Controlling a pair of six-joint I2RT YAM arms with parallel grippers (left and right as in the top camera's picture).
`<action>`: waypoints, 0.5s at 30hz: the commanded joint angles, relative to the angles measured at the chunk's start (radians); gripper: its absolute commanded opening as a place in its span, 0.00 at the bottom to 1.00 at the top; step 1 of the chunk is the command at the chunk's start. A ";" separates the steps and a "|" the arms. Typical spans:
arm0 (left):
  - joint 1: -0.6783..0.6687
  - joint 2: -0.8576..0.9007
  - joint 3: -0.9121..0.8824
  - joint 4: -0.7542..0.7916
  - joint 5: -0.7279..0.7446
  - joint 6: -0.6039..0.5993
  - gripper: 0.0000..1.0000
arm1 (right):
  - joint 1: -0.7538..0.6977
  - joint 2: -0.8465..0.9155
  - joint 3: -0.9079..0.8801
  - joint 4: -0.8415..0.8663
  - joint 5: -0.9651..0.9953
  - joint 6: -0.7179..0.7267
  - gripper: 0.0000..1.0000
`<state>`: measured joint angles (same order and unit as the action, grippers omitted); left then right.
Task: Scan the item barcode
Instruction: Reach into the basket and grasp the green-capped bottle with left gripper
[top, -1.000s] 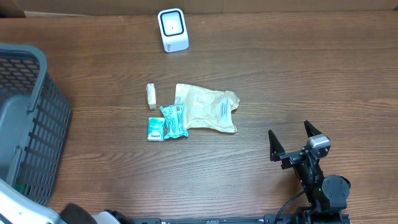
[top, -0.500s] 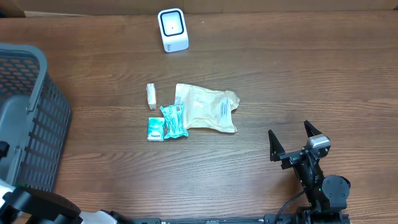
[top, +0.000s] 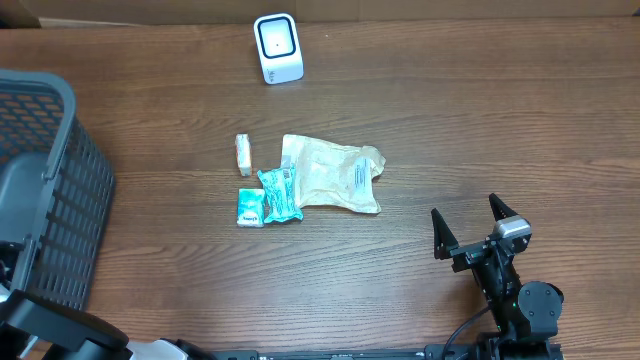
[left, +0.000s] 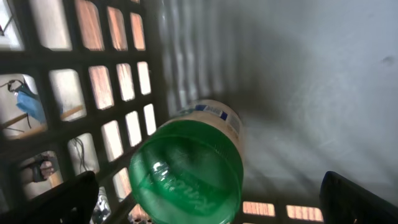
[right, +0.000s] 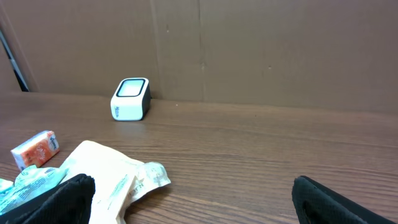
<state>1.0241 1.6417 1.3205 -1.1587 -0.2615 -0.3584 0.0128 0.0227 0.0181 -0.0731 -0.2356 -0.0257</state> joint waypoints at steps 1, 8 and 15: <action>0.010 0.000 -0.051 0.027 0.000 0.014 1.00 | -0.006 -0.001 -0.007 0.003 0.007 0.003 1.00; 0.010 0.000 -0.082 0.063 0.000 0.006 1.00 | -0.006 -0.001 -0.007 0.003 0.006 0.003 1.00; 0.010 0.000 -0.092 0.068 0.001 -0.003 1.00 | -0.006 -0.001 -0.007 0.003 0.006 0.003 1.00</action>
<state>1.0241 1.6417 1.2457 -1.0973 -0.2615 -0.3592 0.0128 0.0227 0.0181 -0.0723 -0.2356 -0.0261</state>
